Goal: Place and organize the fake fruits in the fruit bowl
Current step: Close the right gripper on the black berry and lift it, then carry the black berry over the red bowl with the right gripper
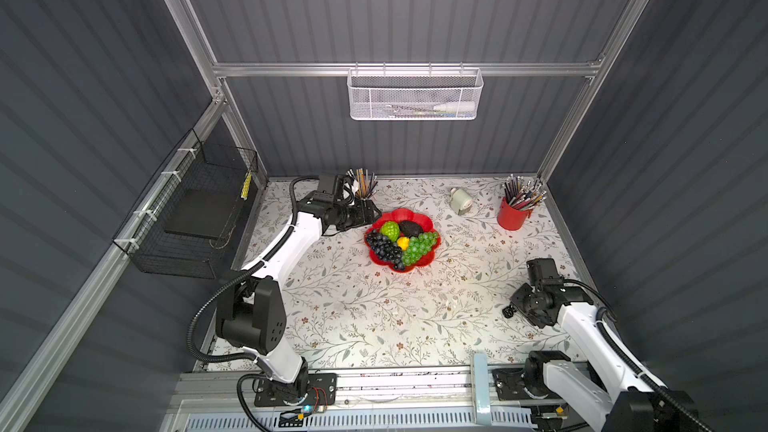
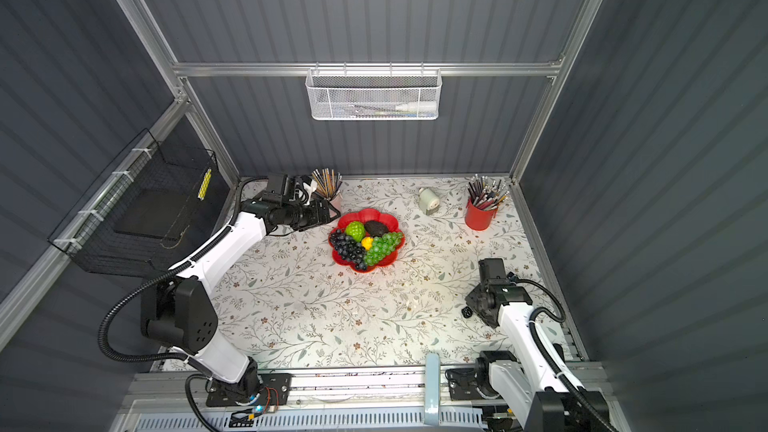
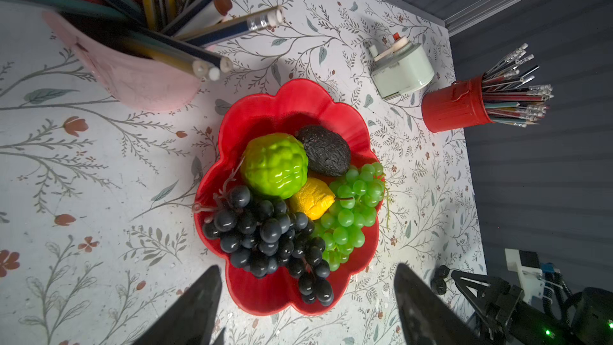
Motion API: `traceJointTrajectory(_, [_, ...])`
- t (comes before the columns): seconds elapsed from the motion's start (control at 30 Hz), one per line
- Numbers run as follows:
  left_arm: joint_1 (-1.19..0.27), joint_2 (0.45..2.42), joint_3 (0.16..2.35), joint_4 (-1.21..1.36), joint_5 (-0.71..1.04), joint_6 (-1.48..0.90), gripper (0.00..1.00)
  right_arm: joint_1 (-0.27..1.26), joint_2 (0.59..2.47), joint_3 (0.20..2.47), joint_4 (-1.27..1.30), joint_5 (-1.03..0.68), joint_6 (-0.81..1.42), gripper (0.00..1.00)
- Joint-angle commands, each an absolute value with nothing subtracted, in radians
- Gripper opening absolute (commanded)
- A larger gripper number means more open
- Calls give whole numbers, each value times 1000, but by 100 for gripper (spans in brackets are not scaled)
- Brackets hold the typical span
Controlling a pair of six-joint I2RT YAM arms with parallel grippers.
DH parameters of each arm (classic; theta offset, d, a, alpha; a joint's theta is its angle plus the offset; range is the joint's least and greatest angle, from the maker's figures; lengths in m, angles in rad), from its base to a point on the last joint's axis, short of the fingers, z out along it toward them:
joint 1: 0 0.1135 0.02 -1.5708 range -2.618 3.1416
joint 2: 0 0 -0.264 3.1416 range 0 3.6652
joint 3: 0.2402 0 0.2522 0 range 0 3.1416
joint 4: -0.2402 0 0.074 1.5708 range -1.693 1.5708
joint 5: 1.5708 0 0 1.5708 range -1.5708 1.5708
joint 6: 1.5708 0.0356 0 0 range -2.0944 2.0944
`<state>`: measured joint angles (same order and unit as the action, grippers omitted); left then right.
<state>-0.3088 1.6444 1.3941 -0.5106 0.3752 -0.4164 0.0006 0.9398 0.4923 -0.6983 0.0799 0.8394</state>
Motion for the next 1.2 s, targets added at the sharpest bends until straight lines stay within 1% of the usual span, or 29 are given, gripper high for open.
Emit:
traceJointTrajectory(0.0, [-313, 1658, 1405, -517, 379, -432, 82, -5, 946, 474, -670, 96, 828, 30])
traceJointTrajectory(0.1, [-316, 1659, 1405, -518, 381, -432, 81, -7, 951, 475, -657, 82, 822, 15])
traceJointTrajectory(0.13, [-316, 1660, 1405, -517, 380, -432, 81, -7, 948, 475, -657, 80, 821, 12])
traceJointTrajectory(0.33, [-323, 1660, 1405, -518, 380, -432, 81, -7, 905, 493, -671, 84, 802, 1])
traceJointTrajectory(0.47, [-328, 1662, 1405, -514, 379, -437, 81, -8, 880, 515, -679, 86, 775, 0])
traceJointTrajectory(0.67, [-334, 1664, 1405, -514, 379, -438, 81, 0, 870, 568, -689, 42, 740, 0])
traceJointTrajectory(0.8, [-334, 1663, 1389, -519, 384, -443, 81, 60, 899, 666, -701, 61, 704, 0])
traceJointTrajectory(0.93, [-334, 1661, 1357, -530, 390, -451, 81, 172, 1000, 817, -697, 74, 679, 0])
traceJointTrajectory(1.03, [-334, 1656, 1339, -549, 383, -450, 81, 273, 1110, 964, -684, 76, 653, 0])
traceJointTrajectory(1.17, [-334, 1641, 1315, -563, 349, -453, 81, 355, 1291, 1146, -648, -6, 631, 0])
